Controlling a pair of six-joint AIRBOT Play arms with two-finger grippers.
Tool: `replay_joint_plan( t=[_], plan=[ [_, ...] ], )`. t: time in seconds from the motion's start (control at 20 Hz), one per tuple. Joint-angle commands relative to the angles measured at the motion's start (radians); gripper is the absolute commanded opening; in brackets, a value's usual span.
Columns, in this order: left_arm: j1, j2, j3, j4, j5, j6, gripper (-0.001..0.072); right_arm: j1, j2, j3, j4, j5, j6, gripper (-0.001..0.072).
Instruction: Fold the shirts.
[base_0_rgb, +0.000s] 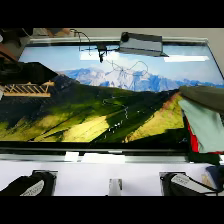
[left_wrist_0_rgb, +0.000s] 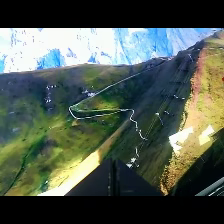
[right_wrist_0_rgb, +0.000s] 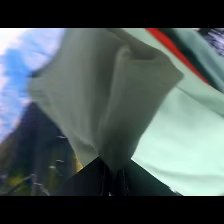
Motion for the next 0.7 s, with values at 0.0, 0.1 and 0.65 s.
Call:
replay_joint_plan(
  t=[0.0,0.1,0.65],
  plan=[
    [-0.001,-0.001,0.000,0.000,0.000,0.000,0.0033,-0.012,0.021,-0.092,-0.220,0.102,0.019,0.0025],
    [-0.001,-0.001,0.000,0.000,0.000,0.000,0.0033,-0.012,0.061,-0.213,-0.266,0.090,0.025,0.0025],
    [-0.001,-0.001,0.001,0.000,0.001,0.000,0.0033,-0.012,0.233,-0.669,-0.360,-0.174,-0.051,0.0692]
  ],
)
